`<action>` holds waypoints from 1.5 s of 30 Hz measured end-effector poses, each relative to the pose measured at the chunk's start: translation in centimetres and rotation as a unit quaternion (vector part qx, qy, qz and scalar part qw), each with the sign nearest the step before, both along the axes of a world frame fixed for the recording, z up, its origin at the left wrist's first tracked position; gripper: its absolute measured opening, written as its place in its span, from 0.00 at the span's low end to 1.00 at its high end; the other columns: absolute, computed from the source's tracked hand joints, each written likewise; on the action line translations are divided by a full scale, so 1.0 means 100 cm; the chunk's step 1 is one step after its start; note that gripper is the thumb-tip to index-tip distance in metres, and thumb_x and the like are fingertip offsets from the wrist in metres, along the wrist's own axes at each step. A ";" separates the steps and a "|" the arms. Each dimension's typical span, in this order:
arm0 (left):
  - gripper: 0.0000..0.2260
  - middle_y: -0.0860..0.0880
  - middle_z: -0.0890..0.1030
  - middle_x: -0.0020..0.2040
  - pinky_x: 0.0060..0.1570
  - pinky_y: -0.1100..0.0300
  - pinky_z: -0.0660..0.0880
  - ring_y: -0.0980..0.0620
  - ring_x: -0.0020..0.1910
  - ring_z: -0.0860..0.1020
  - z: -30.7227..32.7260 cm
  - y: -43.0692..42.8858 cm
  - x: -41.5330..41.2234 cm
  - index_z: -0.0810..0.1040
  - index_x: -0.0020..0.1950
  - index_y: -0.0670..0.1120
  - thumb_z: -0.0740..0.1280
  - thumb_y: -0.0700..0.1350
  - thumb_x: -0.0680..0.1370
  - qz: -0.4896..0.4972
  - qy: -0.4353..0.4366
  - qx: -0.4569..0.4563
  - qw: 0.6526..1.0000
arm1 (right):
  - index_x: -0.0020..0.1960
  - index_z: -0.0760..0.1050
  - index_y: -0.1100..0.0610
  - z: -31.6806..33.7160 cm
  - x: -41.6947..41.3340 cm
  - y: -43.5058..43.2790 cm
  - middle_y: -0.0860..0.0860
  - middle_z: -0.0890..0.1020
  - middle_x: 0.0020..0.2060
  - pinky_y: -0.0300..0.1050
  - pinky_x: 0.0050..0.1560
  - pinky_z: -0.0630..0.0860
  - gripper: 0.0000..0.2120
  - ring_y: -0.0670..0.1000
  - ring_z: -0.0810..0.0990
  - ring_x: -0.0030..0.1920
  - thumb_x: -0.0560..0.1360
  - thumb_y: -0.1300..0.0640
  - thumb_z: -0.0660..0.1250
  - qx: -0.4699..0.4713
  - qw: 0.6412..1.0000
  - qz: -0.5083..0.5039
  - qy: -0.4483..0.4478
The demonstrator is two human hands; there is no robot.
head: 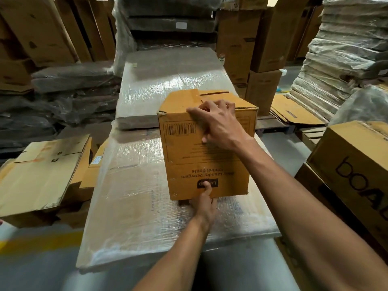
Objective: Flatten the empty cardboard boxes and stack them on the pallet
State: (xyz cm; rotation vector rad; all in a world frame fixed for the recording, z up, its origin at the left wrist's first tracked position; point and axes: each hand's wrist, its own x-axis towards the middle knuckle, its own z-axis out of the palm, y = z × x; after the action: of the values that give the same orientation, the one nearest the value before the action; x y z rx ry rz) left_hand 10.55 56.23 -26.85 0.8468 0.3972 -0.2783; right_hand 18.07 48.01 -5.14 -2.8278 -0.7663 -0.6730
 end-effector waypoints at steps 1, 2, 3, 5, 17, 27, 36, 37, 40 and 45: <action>0.15 0.46 0.82 0.60 0.63 0.52 0.75 0.50 0.58 0.80 0.000 0.001 -0.001 0.73 0.66 0.48 0.67 0.52 0.82 -0.027 0.018 0.026 0.999 | 0.77 0.65 0.43 -0.004 -0.003 -0.003 0.58 0.71 0.70 0.60 0.67 0.59 0.35 0.63 0.66 0.70 0.74 0.51 0.74 -0.005 1.000 0.000 -0.006; 0.10 0.47 0.81 0.55 0.55 0.58 0.76 0.53 0.51 0.79 0.000 0.003 -0.001 0.75 0.59 0.47 0.65 0.52 0.83 -0.050 0.046 0.048 0.997 | 0.77 0.65 0.43 -0.008 -0.006 -0.007 0.59 0.71 0.70 0.60 0.67 0.59 0.35 0.63 0.66 0.70 0.73 0.51 0.74 -0.010 1.000 0.000 -0.010; 0.08 0.48 0.79 0.50 0.48 0.61 0.76 0.54 0.46 0.77 0.004 0.004 -0.003 0.75 0.53 0.46 0.64 0.50 0.84 -0.068 0.077 0.066 0.992 | 0.77 0.65 0.43 -0.014 -0.010 -0.011 0.59 0.72 0.70 0.61 0.67 0.59 0.35 0.64 0.67 0.70 0.73 0.51 0.74 -0.014 1.000 0.001 -0.016; 0.09 0.48 0.77 0.46 0.43 0.61 0.75 0.53 0.41 0.76 0.005 0.015 -0.008 0.74 0.50 0.46 0.66 0.51 0.83 -0.116 0.115 0.115 0.980 | 0.77 0.65 0.43 -0.030 -0.018 -0.018 0.59 0.73 0.69 0.62 0.67 0.59 0.36 0.64 0.68 0.70 0.72 0.52 0.74 -0.015 0.999 0.001 -0.032; 0.05 0.61 0.79 0.33 0.35 0.73 0.72 0.64 0.35 0.79 0.119 0.067 -0.030 0.83 0.41 0.51 0.75 0.44 0.76 -0.039 -0.366 0.599 0.711 | 0.73 0.72 0.52 -0.161 -0.078 -0.034 0.58 0.77 0.68 0.61 0.68 0.63 0.31 0.62 0.68 0.72 0.72 0.48 0.75 0.012 0.994 0.019 -0.109; 0.20 0.47 0.76 0.69 0.68 0.53 0.69 0.48 0.67 0.73 0.142 0.065 0.071 0.74 0.72 0.47 0.67 0.50 0.81 -0.128 -0.318 0.714 0.611 | 0.68 0.77 0.57 -0.113 -0.063 -0.024 0.54 0.81 0.64 0.60 0.64 0.70 0.23 0.57 0.73 0.65 0.81 0.45 0.60 0.131 0.991 -0.014 -0.012; 0.17 0.49 0.75 0.67 0.69 0.47 0.64 0.49 0.67 0.69 0.131 0.062 0.074 0.77 0.69 0.51 0.63 0.54 0.82 -0.117 -0.346 0.760 0.538 | 0.80 0.61 0.44 -0.060 0.007 -0.031 0.51 0.64 0.78 0.64 0.73 0.60 0.29 0.57 0.61 0.76 0.81 0.35 0.53 -0.082 0.971 -0.061 0.216; 0.17 0.49 0.75 0.66 0.68 0.48 0.64 0.50 0.66 0.69 0.130 0.063 0.074 0.77 0.69 0.51 0.64 0.55 0.81 -0.118 -0.347 0.761 0.535 | 0.79 0.60 0.43 -0.058 0.009 -0.031 0.51 0.64 0.78 0.63 0.72 0.61 0.30 0.58 0.61 0.75 0.80 0.33 0.53 -0.107 0.969 -0.061 0.212; 0.20 0.49 0.75 0.64 0.68 0.49 0.63 0.50 0.65 0.69 0.131 0.064 0.077 0.76 0.68 0.52 0.64 0.59 0.80 -0.133 -0.343 0.758 0.538 | 0.79 0.61 0.42 -0.050 0.014 -0.032 0.53 0.65 0.77 0.63 0.68 0.66 0.33 0.58 0.63 0.73 0.78 0.29 0.54 -0.143 0.964 -0.067 0.215; 0.29 0.47 0.71 0.68 0.67 0.46 0.61 0.48 0.68 0.66 0.140 0.067 0.082 0.70 0.75 0.55 0.62 0.67 0.77 -0.210 -0.328 0.763 0.515 | 0.72 0.68 0.42 -0.032 0.022 -0.026 0.55 0.69 0.67 0.56 0.54 0.74 0.29 0.59 0.70 0.65 0.75 0.30 0.59 -0.170 0.957 -0.069 0.224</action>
State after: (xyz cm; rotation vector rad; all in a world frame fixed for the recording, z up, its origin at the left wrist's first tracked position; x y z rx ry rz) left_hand 18.78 62.97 -12.83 2.7362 -0.4934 0.0708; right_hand 20.27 45.44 -8.33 -3.1797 -0.6547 0.1140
